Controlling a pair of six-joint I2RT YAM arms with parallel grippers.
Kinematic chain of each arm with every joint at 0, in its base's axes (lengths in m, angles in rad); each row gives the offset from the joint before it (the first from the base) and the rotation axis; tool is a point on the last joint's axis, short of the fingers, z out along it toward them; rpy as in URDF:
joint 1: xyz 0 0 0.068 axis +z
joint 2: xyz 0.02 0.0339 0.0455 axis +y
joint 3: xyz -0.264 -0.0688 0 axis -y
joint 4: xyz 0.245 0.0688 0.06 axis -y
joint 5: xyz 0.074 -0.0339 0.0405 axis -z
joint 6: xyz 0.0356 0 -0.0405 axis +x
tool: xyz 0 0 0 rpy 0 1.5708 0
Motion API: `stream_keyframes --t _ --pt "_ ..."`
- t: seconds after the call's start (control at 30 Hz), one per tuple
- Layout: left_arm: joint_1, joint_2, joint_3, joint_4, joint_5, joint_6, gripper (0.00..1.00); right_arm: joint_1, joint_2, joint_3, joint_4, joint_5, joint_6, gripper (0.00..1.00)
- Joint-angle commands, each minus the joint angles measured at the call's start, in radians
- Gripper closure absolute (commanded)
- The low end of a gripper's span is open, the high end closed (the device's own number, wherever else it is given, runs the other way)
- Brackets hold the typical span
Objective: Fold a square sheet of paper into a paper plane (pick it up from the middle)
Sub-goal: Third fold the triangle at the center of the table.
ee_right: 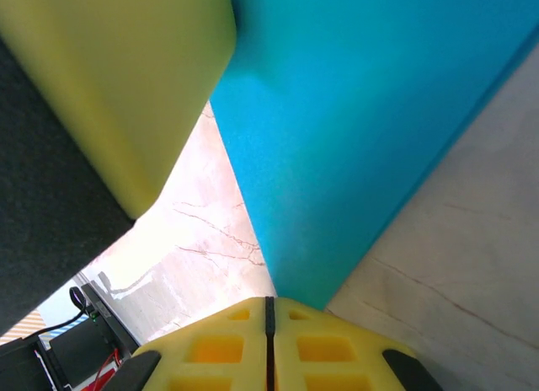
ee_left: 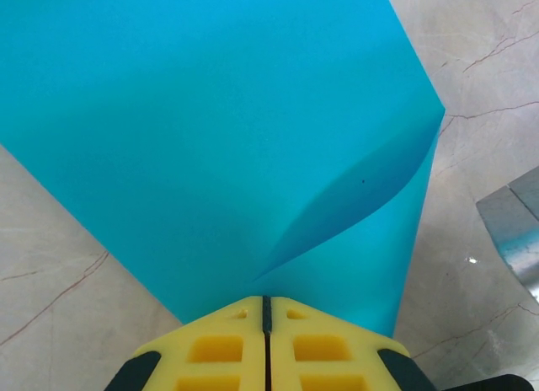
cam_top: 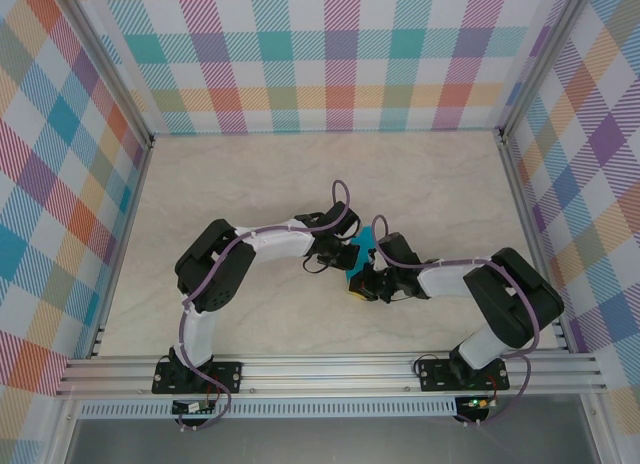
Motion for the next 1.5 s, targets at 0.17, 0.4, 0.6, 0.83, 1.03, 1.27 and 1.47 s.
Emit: stream_keyframes --t 0.17,0.4,0.6,0.83,1.03,1.27,1.47 --pt "0.011 0.017 0.017 -0.046 0.011 0.026 0.94 -0.096 -0.121 0.029 -0.103 -0.017 -0.068 0.92" --pt "0.012 0.017 0.014 -0.045 0.014 0.026 0.94 -0.163 -0.037 0.060 -0.038 -0.101 -0.092 0.92" --pt "0.012 0.015 0.013 -0.045 0.015 0.029 0.94 -0.165 0.046 0.050 0.006 -0.115 -0.087 0.92" --pt "0.013 0.013 0.009 -0.051 0.011 0.033 0.94 -0.165 0.059 0.061 -0.039 -0.097 -0.104 0.92" --pt "0.013 0.013 0.008 -0.056 0.010 0.040 0.94 -0.203 0.016 0.097 -0.053 -0.121 -0.110 0.92" --pt "0.013 0.014 0.009 -0.052 0.011 0.040 0.94 -0.221 0.062 0.123 -0.054 -0.117 -0.130 0.92" --pt "0.012 0.016 0.014 -0.054 0.007 0.041 0.94 -0.227 0.117 0.128 -0.107 -0.039 -0.152 0.92"
